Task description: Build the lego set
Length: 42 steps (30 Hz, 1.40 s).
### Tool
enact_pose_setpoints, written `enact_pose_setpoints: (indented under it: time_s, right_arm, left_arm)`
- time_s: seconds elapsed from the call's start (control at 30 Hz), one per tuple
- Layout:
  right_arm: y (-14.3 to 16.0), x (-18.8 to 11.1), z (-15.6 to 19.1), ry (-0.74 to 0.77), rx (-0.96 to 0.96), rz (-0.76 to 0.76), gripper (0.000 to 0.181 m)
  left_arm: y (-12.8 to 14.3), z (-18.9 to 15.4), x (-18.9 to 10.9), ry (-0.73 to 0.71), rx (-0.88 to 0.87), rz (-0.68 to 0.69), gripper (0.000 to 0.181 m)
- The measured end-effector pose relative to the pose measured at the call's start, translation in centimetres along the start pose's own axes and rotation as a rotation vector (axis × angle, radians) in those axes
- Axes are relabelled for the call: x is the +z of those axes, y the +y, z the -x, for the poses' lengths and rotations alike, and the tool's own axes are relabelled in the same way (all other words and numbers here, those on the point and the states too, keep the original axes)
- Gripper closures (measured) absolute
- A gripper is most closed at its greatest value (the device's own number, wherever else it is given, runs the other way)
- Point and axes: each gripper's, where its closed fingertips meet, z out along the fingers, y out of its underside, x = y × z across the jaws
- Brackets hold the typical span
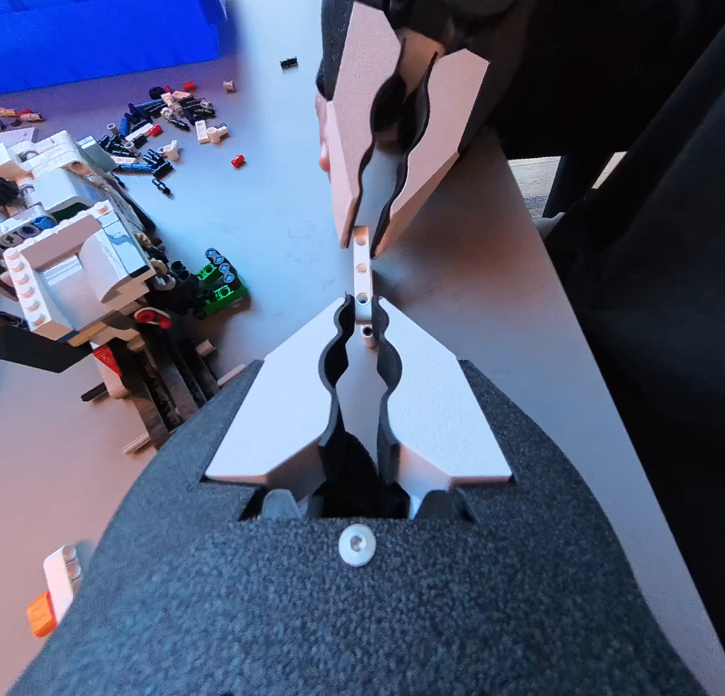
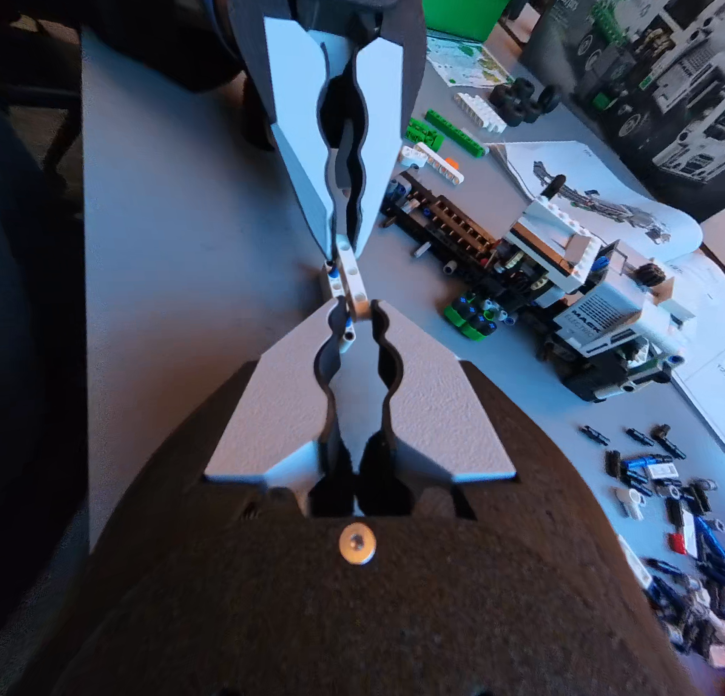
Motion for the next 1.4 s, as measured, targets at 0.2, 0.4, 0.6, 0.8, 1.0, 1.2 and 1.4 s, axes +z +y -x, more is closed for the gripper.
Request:
enact_pose_setpoints:
  time_s: [0.2,0.4,0.6,0.8,1.0,1.2,1.4]
  right_arm:
    - [0.17,-0.05,0.11,-0.094,0.053,0.0,0.172]
    - [0.35,-0.08,0.27,-0.148,0.091,0.007,0.173]
    - [0.36,-0.09,0.4,-0.153,0.102,0.011,0.174]
    - [0.39,-0.07,0.3,-0.169,0.138,0.015,0.174]
    - [0.42,-0.05,0.2,-0.187,0.174,0.017,0.173]
    - [0.47,-0.03,0.2,-0.177,0.162,0.02,0.173]
    - [0.55,-0.07,0.08,-0.139,0.081,0.015,0.174]
  left_arm:
    - [-0.06,0.06,0.07,0.014,-0.024,-0.002,0.175]
    - [-0.07,0.01,0.11,0.025,-0.033,-0.001,0.175]
    - [-0.06,-0.11,0.11,0.068,-0.079,-0.008,0.175]
    - [-0.05,-0.06,0.17,0.054,-0.075,-0.004,0.175]
    - [-0.04,0.05,0.21,0.0,-0.012,0.01,0.175]
    - [-0.09,0.19,0.19,-0.069,0.074,0.024,0.175]
    - [-0.08,0.32,0.31,-0.142,0.181,0.043,0.175]
